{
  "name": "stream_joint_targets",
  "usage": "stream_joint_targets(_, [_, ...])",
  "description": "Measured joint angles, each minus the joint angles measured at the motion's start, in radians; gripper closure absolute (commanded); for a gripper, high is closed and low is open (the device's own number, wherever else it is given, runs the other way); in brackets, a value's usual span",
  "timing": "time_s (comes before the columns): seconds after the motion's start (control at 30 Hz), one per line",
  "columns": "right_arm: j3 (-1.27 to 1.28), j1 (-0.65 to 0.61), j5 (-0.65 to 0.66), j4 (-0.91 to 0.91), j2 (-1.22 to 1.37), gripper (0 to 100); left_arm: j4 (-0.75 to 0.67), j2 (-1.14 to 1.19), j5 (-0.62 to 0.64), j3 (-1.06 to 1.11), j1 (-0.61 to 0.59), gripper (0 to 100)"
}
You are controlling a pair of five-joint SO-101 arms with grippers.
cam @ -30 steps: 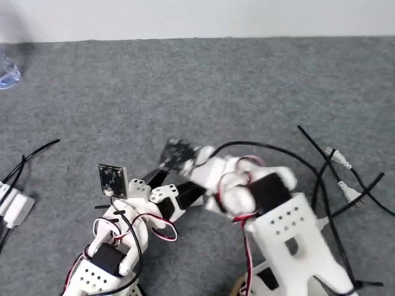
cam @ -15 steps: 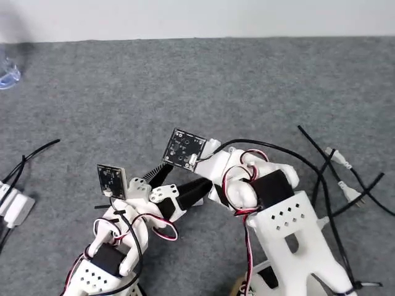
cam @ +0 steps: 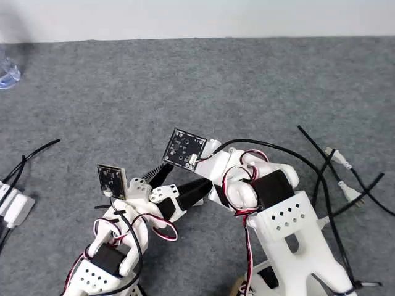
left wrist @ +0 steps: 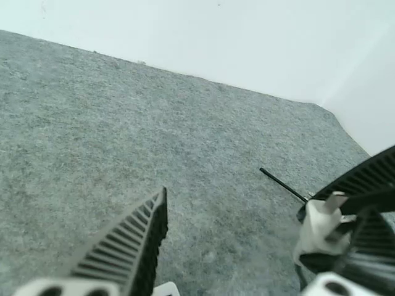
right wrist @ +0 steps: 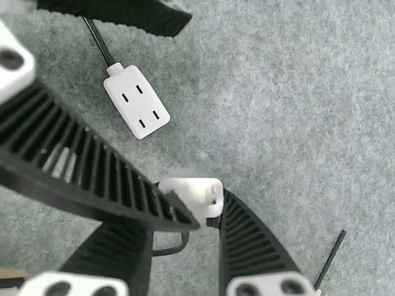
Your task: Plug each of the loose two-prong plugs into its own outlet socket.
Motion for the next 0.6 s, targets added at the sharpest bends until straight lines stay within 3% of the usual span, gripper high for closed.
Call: stream_joint_targets(0.6, [-0.261,-0.078,-0.04,0.275,0.003,99.0,-0.014,-0.015,0.006,-0.02,0.008,57])
